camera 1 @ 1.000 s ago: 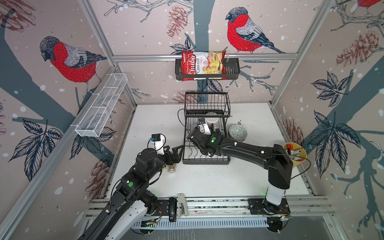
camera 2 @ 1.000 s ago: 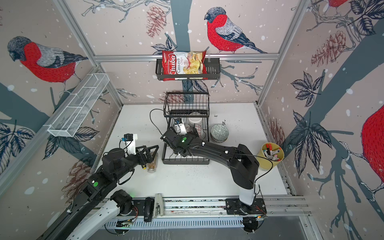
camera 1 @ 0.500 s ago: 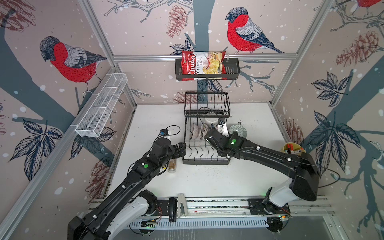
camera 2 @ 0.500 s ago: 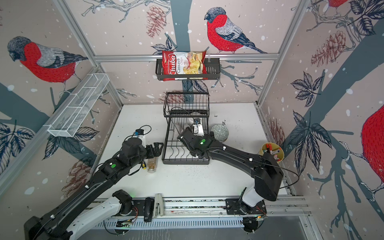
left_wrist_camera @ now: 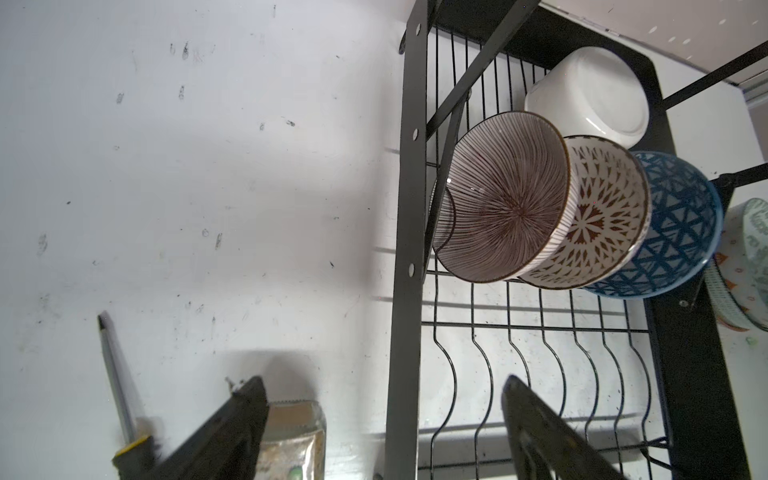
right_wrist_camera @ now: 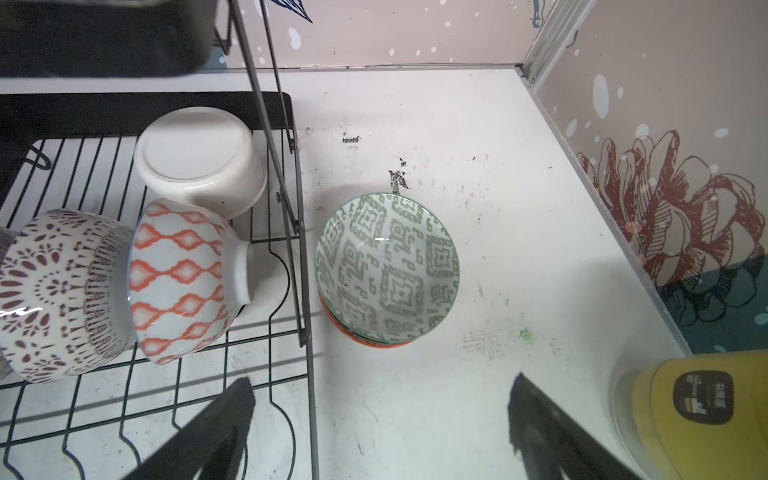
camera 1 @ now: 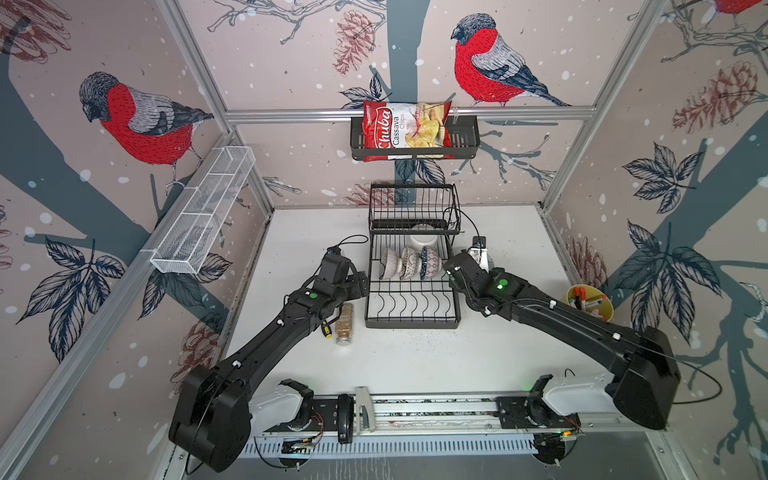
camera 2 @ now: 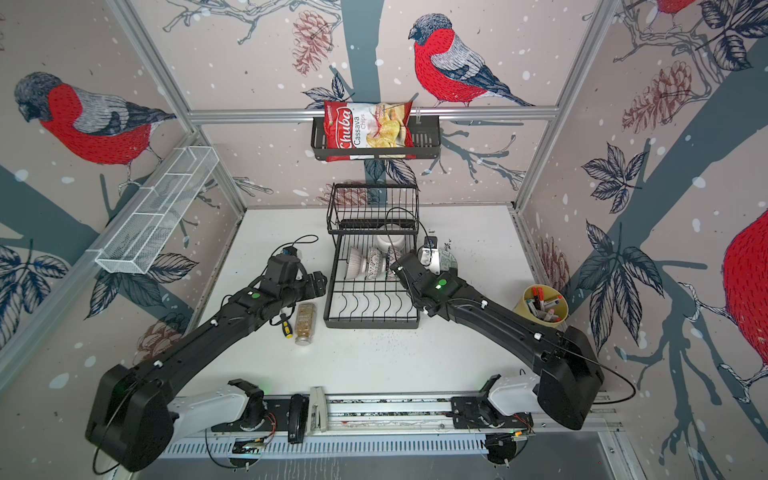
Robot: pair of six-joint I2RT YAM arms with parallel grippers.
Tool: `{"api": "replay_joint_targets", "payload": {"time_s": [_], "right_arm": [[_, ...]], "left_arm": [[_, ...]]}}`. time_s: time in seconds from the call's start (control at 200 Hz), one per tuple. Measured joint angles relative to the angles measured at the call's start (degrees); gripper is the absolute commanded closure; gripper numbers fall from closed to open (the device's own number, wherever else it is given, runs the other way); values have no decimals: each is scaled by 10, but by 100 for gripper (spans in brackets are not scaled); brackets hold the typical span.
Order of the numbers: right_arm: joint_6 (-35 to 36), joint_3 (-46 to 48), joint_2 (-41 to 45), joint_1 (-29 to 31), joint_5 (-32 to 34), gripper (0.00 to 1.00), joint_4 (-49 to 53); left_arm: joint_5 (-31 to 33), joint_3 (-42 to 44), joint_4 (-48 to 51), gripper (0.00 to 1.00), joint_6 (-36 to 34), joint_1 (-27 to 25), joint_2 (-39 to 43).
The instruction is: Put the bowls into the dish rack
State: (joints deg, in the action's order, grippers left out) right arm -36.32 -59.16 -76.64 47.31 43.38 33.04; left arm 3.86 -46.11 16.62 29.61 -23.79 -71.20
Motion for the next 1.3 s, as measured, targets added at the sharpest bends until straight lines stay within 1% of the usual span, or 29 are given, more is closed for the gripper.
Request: {"api": "replay_joint_targets", "payload": {"time_s": [0.24,0.365,0.45,0.515,0.62,0.775,0.905,0.996,1.146,1.301], "right_arm": [[3,14,4,-24,-23,5,-16],[5,16,2,-32,-29,5,-19],[5,16,-4,-42,-35,6,-23],[6,14,-9,-55,-40,6,-24],[7,8,-13,-76,-54,7,-26],[18,2,-17,-109,-79,8,-30],[19,-6,-31,-137,-100,10,-34],[20,-12,-45,-157,-115,13,-37],[19,-15,-64,-193,-145,18,-41],[19,-13,-71,-222,-172,21,-48]], "left_arm": [[2,-50,-5,22,-20,0,-91],[0,-80,2,34,-30,0,-141],[-9,-86,5,42,-31,0,-166],[-9,-86,8,45,-31,0,-179],[-9,-80,6,49,-30,0,-185],[-29,-67,-6,65,-30,0,-191],[-49,-60,-26,74,-29,-1,-199],[-59,-52,-41,81,-25,-2,-200],[-70,-34,-69,88,-12,-5,-194],[-56,-17,-81,96,-10,-8,-181]]}}
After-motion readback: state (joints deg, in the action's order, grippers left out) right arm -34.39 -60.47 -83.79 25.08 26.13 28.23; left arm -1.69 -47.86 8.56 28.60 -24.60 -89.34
